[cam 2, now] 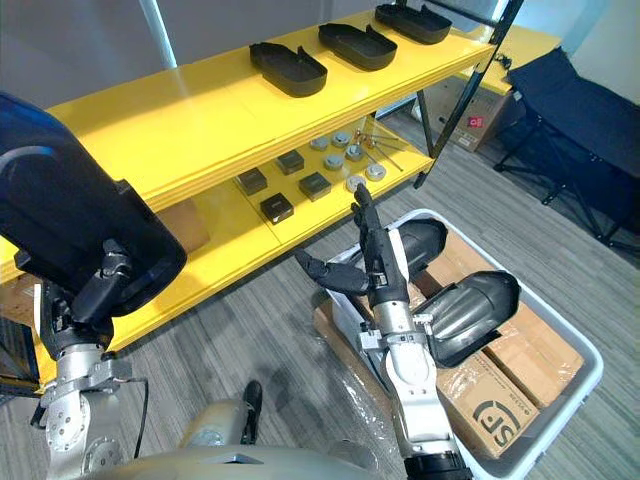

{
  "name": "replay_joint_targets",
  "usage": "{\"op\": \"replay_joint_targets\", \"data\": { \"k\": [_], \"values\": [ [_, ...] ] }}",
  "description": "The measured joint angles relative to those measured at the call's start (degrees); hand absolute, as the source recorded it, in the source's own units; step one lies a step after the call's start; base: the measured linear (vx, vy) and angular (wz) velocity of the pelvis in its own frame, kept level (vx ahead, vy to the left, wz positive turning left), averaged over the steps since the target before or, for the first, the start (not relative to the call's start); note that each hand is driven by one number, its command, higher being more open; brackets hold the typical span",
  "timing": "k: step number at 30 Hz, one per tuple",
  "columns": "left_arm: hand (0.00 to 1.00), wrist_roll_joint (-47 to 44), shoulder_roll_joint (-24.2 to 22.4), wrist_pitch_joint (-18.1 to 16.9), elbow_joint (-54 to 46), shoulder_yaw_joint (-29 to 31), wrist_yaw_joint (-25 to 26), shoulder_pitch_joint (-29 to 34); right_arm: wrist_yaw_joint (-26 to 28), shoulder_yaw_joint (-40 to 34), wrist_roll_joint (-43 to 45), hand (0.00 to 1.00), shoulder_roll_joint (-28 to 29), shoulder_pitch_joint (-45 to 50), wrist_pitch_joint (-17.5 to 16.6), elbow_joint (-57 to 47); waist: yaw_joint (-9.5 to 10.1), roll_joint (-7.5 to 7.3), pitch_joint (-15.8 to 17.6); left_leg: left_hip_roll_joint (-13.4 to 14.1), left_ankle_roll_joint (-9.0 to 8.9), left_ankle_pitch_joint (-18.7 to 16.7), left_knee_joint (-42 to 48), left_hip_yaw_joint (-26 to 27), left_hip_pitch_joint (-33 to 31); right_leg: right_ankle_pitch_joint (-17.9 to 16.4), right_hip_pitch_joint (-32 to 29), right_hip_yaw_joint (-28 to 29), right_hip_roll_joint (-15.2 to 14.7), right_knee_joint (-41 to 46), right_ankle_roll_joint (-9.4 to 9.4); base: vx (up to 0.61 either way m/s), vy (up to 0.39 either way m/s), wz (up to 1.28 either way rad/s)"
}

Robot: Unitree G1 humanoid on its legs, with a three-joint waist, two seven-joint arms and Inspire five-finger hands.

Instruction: Walk over and take three plastic housings, then place them on the shelf

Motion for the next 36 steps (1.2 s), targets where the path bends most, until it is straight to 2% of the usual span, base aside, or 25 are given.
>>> {"op": "replay_joint_targets", "data": {
  "k": [2, 6, 10, 11, 13, 15, 16, 17, 19, 20, 22, 24, 25, 27, 28, 29, 30, 31, 33, 36],
  "values": [
    [0.00, -1.3, 0.0, 0.0, 0.0, 0.2, 0.0, 1.0, 0.4, -0.1, 0.0, 1.00, 0.0, 0.1, -0.2, 0.0, -0.23, 0.13, 0.0, 0.6, -0.07, 0.1, 0.0, 1.4, -0.1, 0.0, -0.6, 0.1, 0.1, 0.5, 0.00, -0.08, -0.016, -0.06],
    [0.00, -1.1, 0.1, 0.0, 0.0, 0.1, 0.3, 1.0, 0.3, -0.2, 0.3, 1.00, 0.1, 0.2, -1.0, 0.0, -0.15, 0.27, 0.1, 0.1, 0.42, -0.3, 1.5, 1.5, -1.6, -0.2, -0.8, -0.3, -0.3, 0.5, 0.27, -0.03, 0.028, 0.10],
    [0.00, -0.7, 0.5, 0.0, 0.4, 1.0, 1.3, 0.5, -0.6, 0.2, -0.2, 1.00, 1.6, -0.9, -1.9, 1.7, 0.17, 0.57, 0.0, -1.5, 1.79, -3.6, 6.9, 0.7, -3.8, -1.1, 0.1, -1.5, -2.0, 1.5, 1.66, 0.07, 0.099, 0.19],
    [0.00, 0.0, 0.5, 0.0, 0.4, 2.5, 1.4, 0.3, -1.3, 0.2, -0.1, 1.00, 2.2, -1.5, -1.9, 3.4, 0.54, 0.58, 0.0, -2.5, 2.29, -6.2, 10.1, 0.4, -4.2, -2.1, 1.7, -2.0, -2.9, 1.9, 2.34, 0.16, 0.167, 0.25],
    [0.00, 0.8, 0.7, 0.0, 0.4, 5.0, 1.1, -0.2, -2.2, 0.2, -0.1, 1.00, 2.9, -1.5, -1.9, 4.5, 1.10, 0.29, -0.8, -4.0, 3.14, -8.7, 11.8, 0.3, -4.1, -2.6, 3.9, -3.2, -4.1, 0.6, 2.15, 0.22, 0.163, 0.32],
    [0.00, 0.9, 0.7, 0.1, 0.4, 7.0, 1.0, -1.5, -3.4, 0.0, 0.0, 1.00, 3.4, -1.5, -1.9, 4.7, 0.77, 1.02, -1.8, -5.0, 3.99, -9.4, 11.6, -1.5, -4.0, 0.0, 1.4, -2.6, -5.3, 8.1, -0.86, 0.21, 0.141, 0.54],
    [0.00, 0.9, 1.0, 0.0, 0.3, 7.4, 0.7, -2.2, -3.7, -0.1, 0.1, 1.00, 3.6, -1.4, -1.9, 4.8, 0.48, 1.26, -2.0, -5.5, 4.52, -9.0, 10.2, -2.6, -2.8, 2.1, -1.4, -1.0, -6.0, 14.4, -2.77, 0.19, 0.162, 0.63],
    [0.00, 1.1, 1.8, 0.0, 0.3, 8.1, 0.4, -3.0, -3.6, -0.1, 0.1, 1.00, 4.0, -1.6, -1.9, 4.9, 0.30, 0.93, -2.0, -6.5, 5.14, -7.8, 7.7, -4.1, -0.5, 5.5, -5.2, 1.8, -7.1, 23.0, -3.81, 0.27, 0.139, 0.64],
    [0.00, 1.0, 2.2, 0.0, 0.3, 8.7, 0.4, -3.4, -2.4, 0.1, 0.1, 1.00, 4.2, -2.5, -1.9, 5.8, 0.13, 0.72, -2.1, -7.1, 6.20, -7.0, 4.0, -5.9, 3.8, 3.1, -9.1, 3.0, -7.1, 32.1, -4.42, 0.35, 0.064, 0.44],
    [0.00, 1.0, 2.2, 0.0, 0.3, 8.7, 0.4, -3.4, -1.9, 0.1, 0.1, 1.00, 4.1, -3.7, -1.9, 6.6, 0.18, 0.96, -2.1, -7.1, 6.35, -6.6, 1.9, -6.6, 6.7, 0.9, -10.1, 1.5, -6.3, 32.3, -4.60, 0.32, 0.024, 0.25],
    [0.00, 1.0, 2.4, 0.0, 0.3, 8.7, 0.4, -3.5, -1.9, 0.1, 0.8, 1.00, 3.4, -6.1, -1.9, 7.1, 0.17, 1.01, -2.1, -7.1, 6.35, -6.6, -0.2, -7.4, 9.9, -1.3, -11.7, -0.9, -4.6, 27.7, -5.06, 0.31, 0.001, 0.22],
    [0.00, 1.0, 2.8, 0.0, 0.3, 8.4, 0.4, -4.1, -2.6, -0.1, 2.5, 1.00, 2.3, -8.8, -2.1, 7.1, -0.25, 1.19, -2.3, -6.8, 6.31, -6.6, -0.7, -8.6, 11.1, -1.4, -14.2, -0.4, -1.3, 19.9, -5.12, 0.24, -0.039, 0.34],
    [0.00, 1.0, 3.0, 0.0, 0.3, 7.9, 0.4, -5.1, -3.4, -0.5, 3.5, 1.00, 1.3, -10.4, -2.5, 7.1, -0.27, 1.39, -2.3, -6.3, 5.91, -6.8, -0.7, -9.6, 11.4, -0.8, -16.0, 0.8, 0.7, 14.9, -4.72, 0.21, -0.086, 0.47],
    [0.00, 0.9, 3.0, 0.0, 0.3, 6.9, 0.3, -6.2, -3.9, -1.7, 5.6, 1.00, 1.0, -11.6, -2.7, 6.9, -0.85, 1.35, -2.3, -5.9, 5.15, -7.1, -0.6, -11.4, 12.2, 0.7, -17.0, 3.2, 2.0, 9.0, -3.00, 0.22, -0.138, 0.63],
    [0.00, 0.9, 3.0, 0.0, 0.3, 6.3, 0.3, -6.1, -4.2, -1.9, 5.8, 1.00, 1.1, -11.6, -2.9, 6.7, -1.24, 1.22, -2.4, -5.8, 4.55, -7.5, -0.5, -12.2, 13.1, 2.3, -16.7, 4.2, 2.0, 6.7, -2.88, 0.25, -0.210, 0.75],
    [0.00, 0.7, 3.0, 0.0, 0.3, 5.7, 0.2, -5.6, -4.7, -1.9, 5.7, 1.00, 1.4, -11.5, -2.9, 6.2, -1.57, 0.55, -2.8, -5.9, 3.27, -8.3, -0.4, -12.5, 14.2, 7.7, -15.0, 5.6, 2.2, 3.7, -3.59, 0.31, -0.282, 0.70],
    [0.00, 0.6, 3.0, 0.0, 0.3, 5.6, -0.1, -5.4, -4.8, -1.7, 5.8, 1.00, 1.9, -11.4, -2.9, 5.7, -1.60, -0.66, -3.5, -6.3, 1.78, -9.3, -0.2, -12.3, 14.8, 15.1, -13.4, 5.6, 1.7, 1.9, -3.85, 0.28, -0.256, 0.60],
    [0.00, 0.6, 2.5, 0.1, 0.5, 5.3, -0.4, -5.4, -4.8, -1.5, 5.7, 1.00, 2.1, -11.5, -2.9, 5.1, -1.45, -1.00, -4.3, -5.9, 0.90, -10.5, 0.3, -11.9, 15.1, 12.7, -11.6, 4.4, 1.7, 0.2, -3.45, 0.28, -0.267, 0.35],
    [0.00, 0.6, 0.3, 0.1, 0.4, 4.6, -2.3, -4.5, -5.8, -1.1, 5.7, 1.00, 1.4, -11.7, -2.9, 2.6, -0.15, 1.03, -5.2, -2.0, 0.01, -11.2, -0.1, -9.0, 15.9, 12.7, -7.7, 1.9, 5.1, -4.8, -4.01, 0.24, -0.216, 0.19],
    [0.00, 0.6, 0.0, 0.2, 0.2, 3.9, -4.0, -2.6, -5.6, -1.4, 6.0, 1.00, 1.1, -12.0, -2.9, 0.7, 0.09, 1.79, -5.8, 0.7, -0.14, -11.3, -1.6, -6.5, 17.8, 12.3, -4.9, 1.4, 8.0, -7.9, -4.89, 0.15, -0.142, 0.02]
  ]
}}
